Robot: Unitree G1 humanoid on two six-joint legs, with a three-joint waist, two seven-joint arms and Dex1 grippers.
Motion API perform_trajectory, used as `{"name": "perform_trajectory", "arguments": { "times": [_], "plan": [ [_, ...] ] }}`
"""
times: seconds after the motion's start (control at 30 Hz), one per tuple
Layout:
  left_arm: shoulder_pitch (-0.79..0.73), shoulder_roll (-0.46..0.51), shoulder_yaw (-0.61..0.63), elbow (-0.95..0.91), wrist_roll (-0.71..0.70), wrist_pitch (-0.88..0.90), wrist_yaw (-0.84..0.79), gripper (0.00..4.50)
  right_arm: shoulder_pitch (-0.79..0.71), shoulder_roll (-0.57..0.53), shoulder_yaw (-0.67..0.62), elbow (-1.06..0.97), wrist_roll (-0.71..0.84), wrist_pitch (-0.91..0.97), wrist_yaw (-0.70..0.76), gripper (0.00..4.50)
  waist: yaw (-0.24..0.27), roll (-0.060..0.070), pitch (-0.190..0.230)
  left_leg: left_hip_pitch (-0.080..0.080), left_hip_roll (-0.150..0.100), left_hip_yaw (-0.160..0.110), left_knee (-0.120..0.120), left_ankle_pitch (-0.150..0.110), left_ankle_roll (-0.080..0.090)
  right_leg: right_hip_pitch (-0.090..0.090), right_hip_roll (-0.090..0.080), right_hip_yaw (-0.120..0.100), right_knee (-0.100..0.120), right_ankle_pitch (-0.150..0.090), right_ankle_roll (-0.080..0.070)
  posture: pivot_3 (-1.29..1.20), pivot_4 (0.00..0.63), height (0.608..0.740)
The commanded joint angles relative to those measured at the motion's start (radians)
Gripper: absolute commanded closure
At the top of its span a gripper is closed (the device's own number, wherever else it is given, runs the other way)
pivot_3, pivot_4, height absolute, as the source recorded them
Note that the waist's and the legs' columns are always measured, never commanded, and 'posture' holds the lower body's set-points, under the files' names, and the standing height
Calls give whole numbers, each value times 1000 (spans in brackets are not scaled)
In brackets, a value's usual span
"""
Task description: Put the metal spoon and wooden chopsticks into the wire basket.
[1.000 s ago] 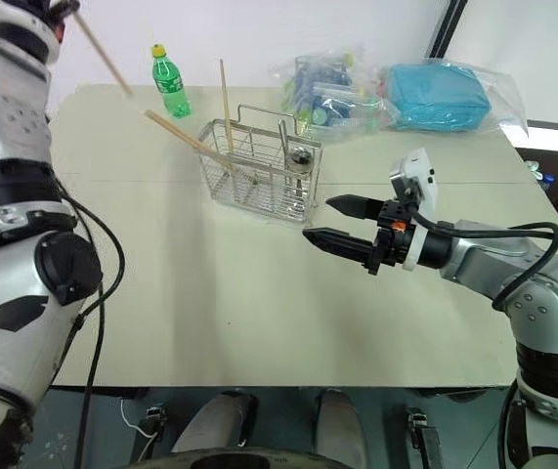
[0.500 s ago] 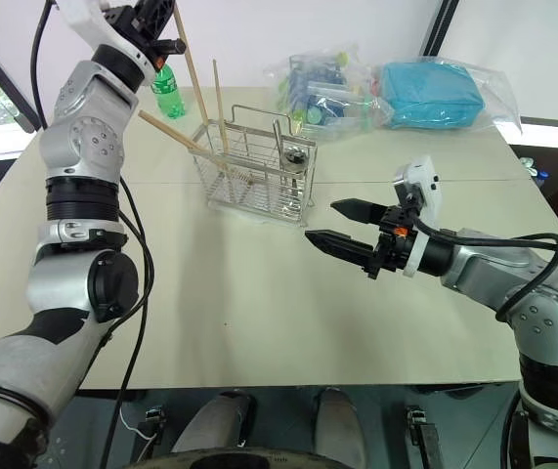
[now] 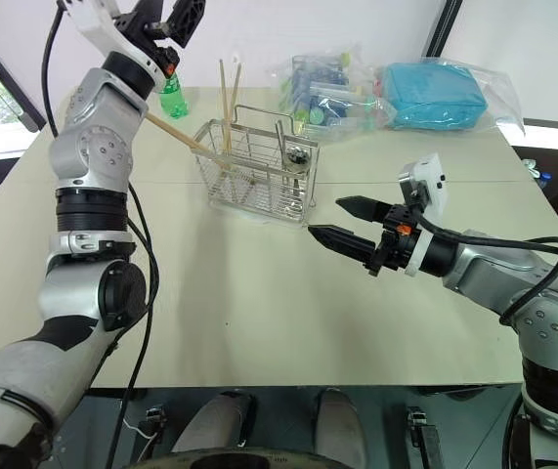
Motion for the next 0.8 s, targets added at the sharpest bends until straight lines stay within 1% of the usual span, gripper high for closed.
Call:
{"name": "perform_trajectory", "arguments": {
  "times": [0.03, 0.13, 0.2, 0.27, 0.3, 0.37, 0.4, 0.47, 0.53, 0.6, 0.67, 0.73, 0.8],
  "plan": [
    [-25, 50, 50, -74, -44, 48, 43, 110, -28, 3, -15, 0, 4, -24, 14, 0, -2, 0, 0, 0, 0, 0, 0, 0, 0, 0, 0, 0, 0, 0, 0, 0, 150, 713],
    [-53, 113, 72, -90, -69, 124, 56, 110, -41, 11, 3, 15, -14, -32, 26, 0, -8, 0, 0, 0, 0, 0, 0, 0, 0, 0, 0, 0, 0, 0, 0, 0, 150, 713],
    [-70, 181, 58, -96, -71, 177, 18, 110, -46, 10, 16, 21, -40, -42, 41, 0, -13, 0, 0, 0, 0, 0, 0, 0, 0, 0, 1, 0, 0, 0, 0, 0, 150, 713],
    [-72, 294, 12, -110, -68, 255, -103, 110, -53, -4, 17, 39, -70, -55, 70, 0, -23, 0, 0, 0, 0, 0, 0, 0, 0, 0, 1, 0, 1, 0, 0, 0, 150, 713],
    [-50, 378, -26, -138, -62, 289, -206, 110, -59, -23, 10, 59, -86, -61, 96, 0, -25, 1, 0, 0, 0, 0, 0, 0, 0, 0, 1, 0, 1, 0, 0, 0, 150, 713],
    [17, 526, -78, -197, -57, 319, -386, 110, -69, -63, 8, 99, -135, -86, 157, 0, -40, 3, 2, 0, -1, 1, -2, 0, 0, -1, 2, 0, 1, 0, 0, 0, 150, 713],
    [48, 579, -91, -221, -58, 324, -445, 110, -75, -78, 11, 119, -156, -97, 182, 0, -46, 4, 2, 1, 0, 1, -2, 0, 1, 0, 1, 0, 1, 0, 0, 0, 150, 713],
    [128, 688, -88, -285, -97, 374, -570, 110, -102, -105, 18, 172, -197, -118, 227, 0, -49, 5, 2, 2, 1, 1, -3, -1, 3, 0, 1, 1, 1, 0, 0, 0, 150, 713],
    [245, 795, -60, -364, -134, 409, -691, 110, -137, -125, 30, 229, -238, -138, 271, 0, -52, 7, 3, 2, 1, 1, -3, -3, 5, 0, 1, 1, 0, 0, 0, 0, 150, 713],
    [366, 870, -19, -431, -149, 404, -771, 110, -163, -135, 45, 270, -274, -154, 308, 0, -52, 8, 3, 2, 2, 1, -3, -3, 6, -1, 1, 1, 0, 0, 0, 0, 150, 713],
    [514, 928, 54, -486, -155, 406, -825, 110, -188, -139, 68, 301, -306, -168, 347, 0, -51, 8, 3, 2, 2, 1, -3, -3, 6, -1, 2, 1, 0, 0, -1, 0, 150, 713],
    [633, 954, 119, -521, -143, 392, -843, 110, -212, -134, 90, 324, -330, -173, 376, 0, -50, 8, 3, 2, 2, 1, -3, -4, 6, -1, 1, 1, 0, 0, -1, 0, 150, 713],
    [718, 962, 167, -552, -134, 381, -845, 110, -233, -124, 109, 343, -348, -172, 398, 0, -46, 8, 3, 1, 2, 1, -4, -4, 6, -2, 1, 1, 0, 0, -1, 0, 150, 713]
  ]
}}
